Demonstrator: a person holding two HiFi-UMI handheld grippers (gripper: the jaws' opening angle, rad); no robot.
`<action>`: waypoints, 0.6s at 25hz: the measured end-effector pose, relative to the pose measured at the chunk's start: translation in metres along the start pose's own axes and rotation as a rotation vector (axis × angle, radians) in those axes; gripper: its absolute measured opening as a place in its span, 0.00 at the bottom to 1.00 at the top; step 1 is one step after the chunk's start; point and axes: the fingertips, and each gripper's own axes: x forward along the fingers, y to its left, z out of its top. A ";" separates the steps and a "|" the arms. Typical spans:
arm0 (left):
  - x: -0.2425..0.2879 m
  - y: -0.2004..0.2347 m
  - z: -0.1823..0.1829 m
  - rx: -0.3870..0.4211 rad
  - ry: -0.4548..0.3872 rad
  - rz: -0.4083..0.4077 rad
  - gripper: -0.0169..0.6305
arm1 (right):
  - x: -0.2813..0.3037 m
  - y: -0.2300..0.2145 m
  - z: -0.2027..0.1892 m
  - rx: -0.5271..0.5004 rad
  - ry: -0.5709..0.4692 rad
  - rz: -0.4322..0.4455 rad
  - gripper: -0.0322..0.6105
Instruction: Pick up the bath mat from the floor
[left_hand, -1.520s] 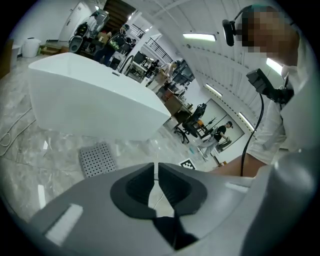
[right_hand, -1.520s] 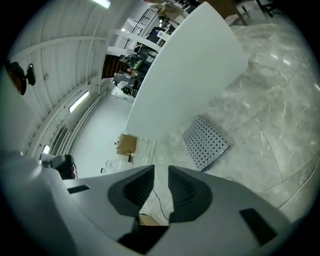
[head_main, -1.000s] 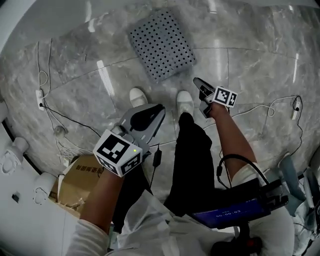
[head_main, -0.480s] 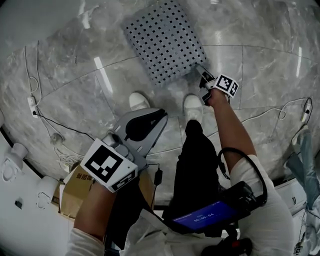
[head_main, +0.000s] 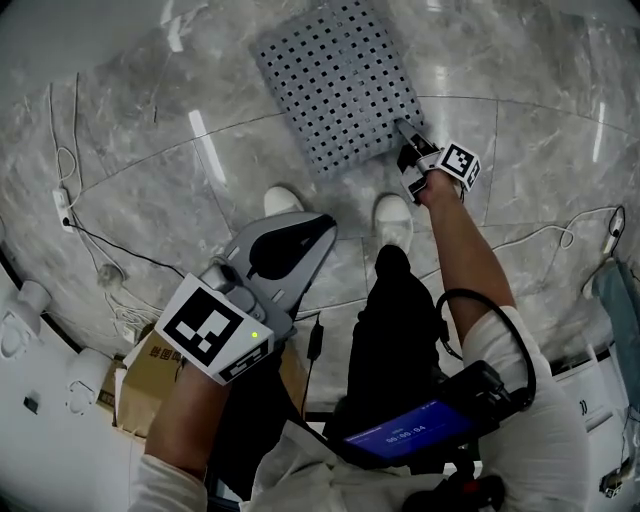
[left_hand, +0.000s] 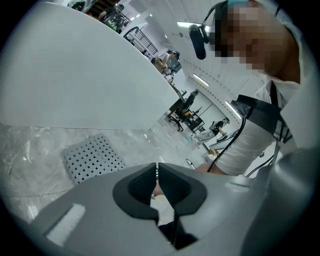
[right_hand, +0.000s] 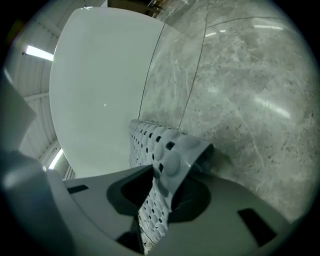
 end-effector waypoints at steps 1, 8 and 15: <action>-0.001 0.002 -0.001 -0.002 -0.003 0.003 0.04 | -0.001 0.001 0.000 -0.001 -0.005 0.011 0.17; -0.002 0.007 0.002 -0.023 -0.003 0.003 0.04 | -0.003 0.026 -0.005 -0.012 -0.021 0.075 0.09; -0.007 -0.004 0.023 -0.024 -0.024 -0.011 0.04 | -0.008 0.064 -0.009 -0.043 -0.014 0.065 0.08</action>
